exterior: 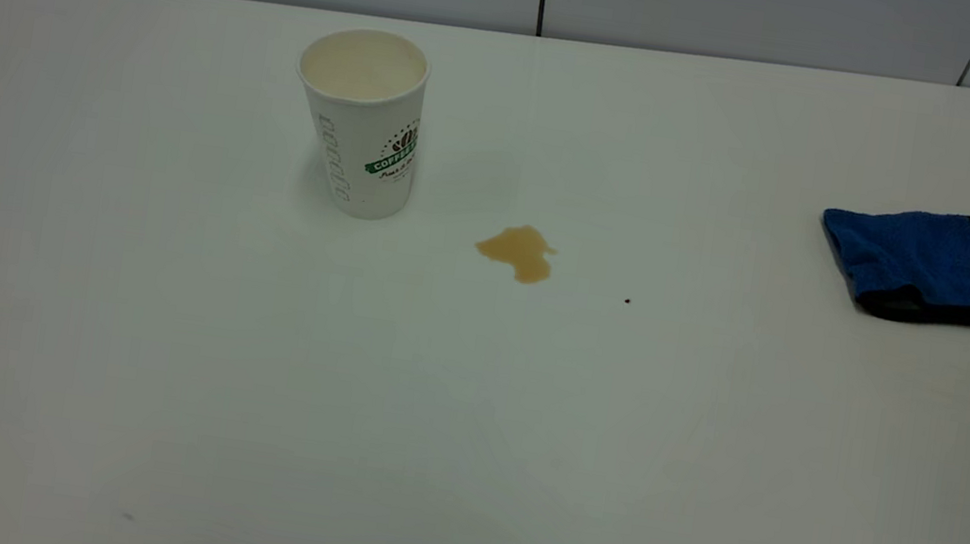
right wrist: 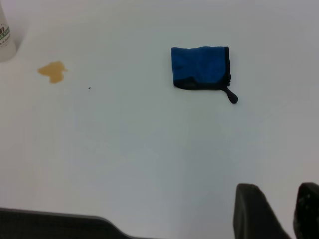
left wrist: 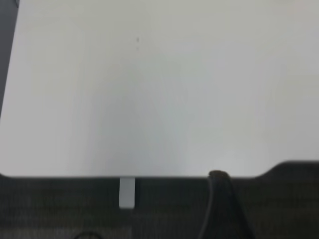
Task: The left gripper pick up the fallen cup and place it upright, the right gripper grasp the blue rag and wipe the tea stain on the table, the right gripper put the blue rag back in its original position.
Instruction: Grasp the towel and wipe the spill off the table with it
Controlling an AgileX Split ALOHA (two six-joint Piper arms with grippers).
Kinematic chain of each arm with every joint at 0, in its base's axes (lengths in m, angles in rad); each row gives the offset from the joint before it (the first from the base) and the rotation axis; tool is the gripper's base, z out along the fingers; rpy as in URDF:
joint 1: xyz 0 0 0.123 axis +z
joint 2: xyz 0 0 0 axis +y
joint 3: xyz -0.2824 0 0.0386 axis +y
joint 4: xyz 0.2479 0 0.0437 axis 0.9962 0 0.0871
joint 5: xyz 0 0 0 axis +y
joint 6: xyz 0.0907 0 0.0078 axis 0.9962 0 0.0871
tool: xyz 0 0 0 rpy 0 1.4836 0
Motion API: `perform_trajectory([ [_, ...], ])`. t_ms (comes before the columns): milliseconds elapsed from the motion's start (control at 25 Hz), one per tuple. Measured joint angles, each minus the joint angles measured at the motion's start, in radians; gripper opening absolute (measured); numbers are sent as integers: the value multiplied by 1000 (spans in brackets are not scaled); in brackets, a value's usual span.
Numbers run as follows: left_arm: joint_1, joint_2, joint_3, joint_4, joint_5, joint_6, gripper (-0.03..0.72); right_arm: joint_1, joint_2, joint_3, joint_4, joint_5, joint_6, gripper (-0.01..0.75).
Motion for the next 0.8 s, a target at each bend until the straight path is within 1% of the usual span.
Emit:
perform_trajectory([
  [120,0,-51,10,0,-13,0,499,0,0,0,0,0,0,239],
  [480,0,-137,30,0,1,0,499,0,0,0,0,0,0,239],
  [800,0,-140,30,-2,2,-1,499,0,0,0,0,0,0,239],
])
